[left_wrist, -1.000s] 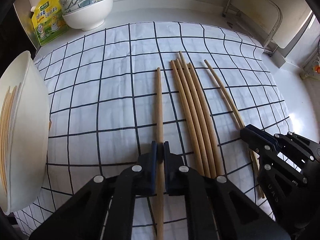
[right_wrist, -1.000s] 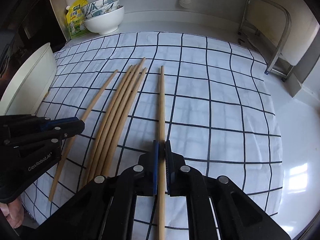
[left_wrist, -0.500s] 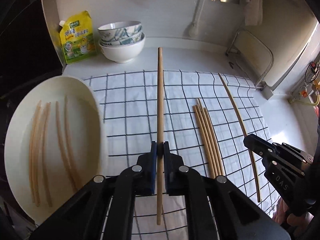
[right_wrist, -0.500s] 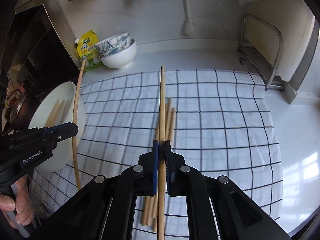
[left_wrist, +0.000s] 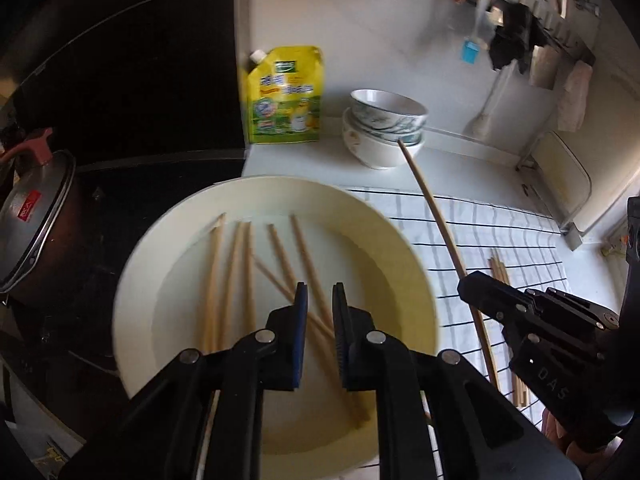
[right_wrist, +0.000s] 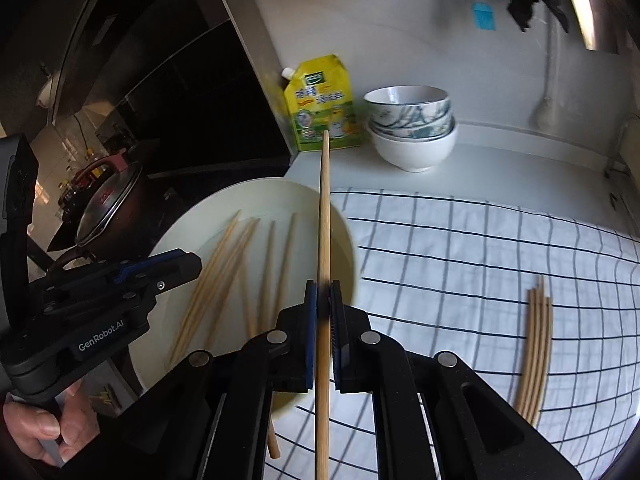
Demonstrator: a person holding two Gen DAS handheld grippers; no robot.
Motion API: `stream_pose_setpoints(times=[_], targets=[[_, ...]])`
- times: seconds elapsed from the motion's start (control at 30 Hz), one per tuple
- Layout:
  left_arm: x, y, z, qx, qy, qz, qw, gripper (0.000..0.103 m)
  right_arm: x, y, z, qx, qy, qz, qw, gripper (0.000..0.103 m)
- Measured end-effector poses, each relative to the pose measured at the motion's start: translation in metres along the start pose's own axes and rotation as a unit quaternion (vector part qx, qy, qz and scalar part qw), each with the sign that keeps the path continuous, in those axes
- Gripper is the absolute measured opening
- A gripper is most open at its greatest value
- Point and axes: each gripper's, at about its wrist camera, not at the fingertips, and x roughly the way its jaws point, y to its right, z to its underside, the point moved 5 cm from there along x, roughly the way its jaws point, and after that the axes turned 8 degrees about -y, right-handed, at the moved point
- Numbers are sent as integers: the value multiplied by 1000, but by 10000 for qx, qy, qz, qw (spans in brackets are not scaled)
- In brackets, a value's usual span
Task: Organize utensils
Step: 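Carry the chopsticks into the white basin and open the left tool while the right tool releases, then move both open tools back from the basin to the chopstick row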
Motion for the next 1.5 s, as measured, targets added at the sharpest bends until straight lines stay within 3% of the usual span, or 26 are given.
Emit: stream_pose_setpoints(times=[0.2, 0.43, 0.47, 0.5, 0.57, 0.77, 1.1, 1.5], targets=[[21, -43, -2, -128, -182, -97, 9997, 13, 44, -45, -12, -135, -343, -103, 9993, 6], [38, -64, -3, -145, -353, -94, 9992, 13, 73, -58, -14, -113, -716, 68, 9973, 6], [39, -66, -2, -150, -354, -96, 9992, 16, 75, -58, -13, -118, -786, 99, 9968, 9], [39, -66, -1, -161, -362, -79, 9992, 20, 77, -59, -12, -114, -845, 110, 9963, 20], [38, -70, 0, -207, -349, -73, 9991, 38, 74, -57, -11, -111, -807, 206, 9965, 35], [32, -81, 4, -363, -323, -76, 9988, 54, 57, -50, -10, -108, -644, 391, 9971, 37], [21, -77, 13, -413, -321, -17, 9986, 66, 36, -38, 1, 103, -532, 407, 9977, 38], [0, -29, 23, -129, -206, 126, 9996, 75, 0, -11, 24, 367, -320, 505, 9975, 42]])
